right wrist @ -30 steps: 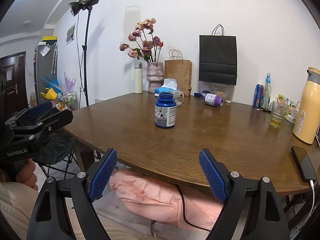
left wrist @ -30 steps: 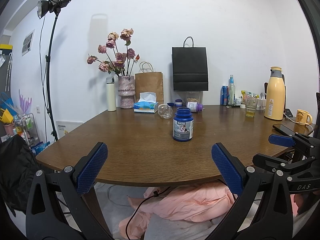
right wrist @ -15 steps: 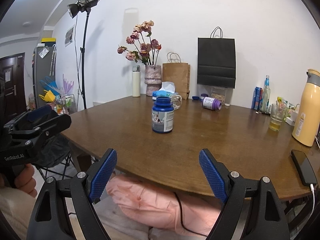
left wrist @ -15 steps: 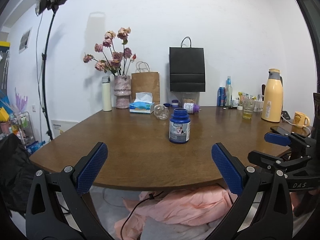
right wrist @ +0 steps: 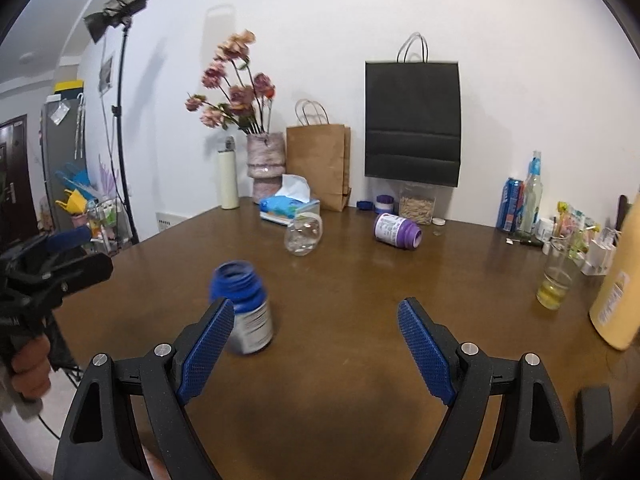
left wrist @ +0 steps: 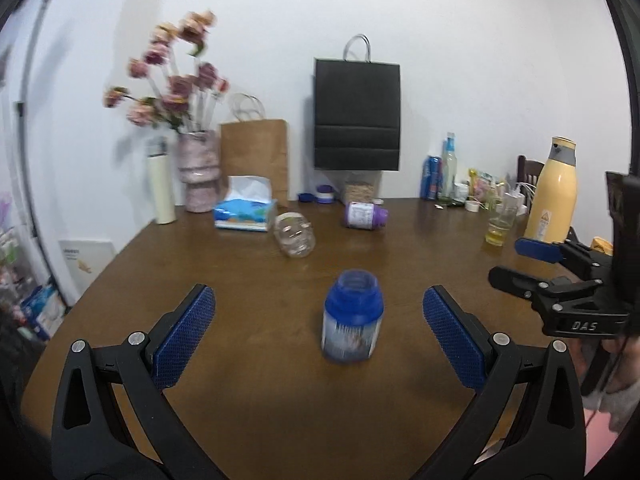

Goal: Flip cup upright
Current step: 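Move the right gripper past the blue-capped bottle toward the lying purple bottle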

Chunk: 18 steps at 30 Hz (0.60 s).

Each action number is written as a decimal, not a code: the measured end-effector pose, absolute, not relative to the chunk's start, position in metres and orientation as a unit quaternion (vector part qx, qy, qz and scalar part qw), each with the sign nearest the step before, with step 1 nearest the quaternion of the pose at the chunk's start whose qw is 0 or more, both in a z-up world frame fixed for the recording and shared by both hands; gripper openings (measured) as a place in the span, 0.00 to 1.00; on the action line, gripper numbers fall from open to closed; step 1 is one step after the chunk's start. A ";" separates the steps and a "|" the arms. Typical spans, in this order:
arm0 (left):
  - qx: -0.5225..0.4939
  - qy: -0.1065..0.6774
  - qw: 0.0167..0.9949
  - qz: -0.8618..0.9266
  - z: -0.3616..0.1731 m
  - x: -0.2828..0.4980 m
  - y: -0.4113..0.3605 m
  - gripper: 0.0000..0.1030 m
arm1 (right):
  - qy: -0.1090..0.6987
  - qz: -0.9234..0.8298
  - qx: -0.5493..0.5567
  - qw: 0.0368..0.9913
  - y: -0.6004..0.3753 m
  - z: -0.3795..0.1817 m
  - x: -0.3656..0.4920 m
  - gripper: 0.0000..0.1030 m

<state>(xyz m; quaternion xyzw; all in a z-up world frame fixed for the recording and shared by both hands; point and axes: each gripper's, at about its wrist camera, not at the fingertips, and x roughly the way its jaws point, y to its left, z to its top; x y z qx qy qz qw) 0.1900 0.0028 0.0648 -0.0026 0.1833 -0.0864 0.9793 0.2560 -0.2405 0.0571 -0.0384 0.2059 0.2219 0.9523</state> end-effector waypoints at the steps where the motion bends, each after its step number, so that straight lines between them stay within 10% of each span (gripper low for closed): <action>1: -0.004 0.196 0.976 -0.099 0.071 0.209 0.002 1.00 | 0.213 0.220 -0.041 0.951 -0.241 0.058 0.267 0.86; 18: -0.006 0.446 0.880 -0.162 0.078 0.541 -0.082 1.00 | 0.306 0.190 -0.046 0.932 -0.270 0.042 0.541 0.86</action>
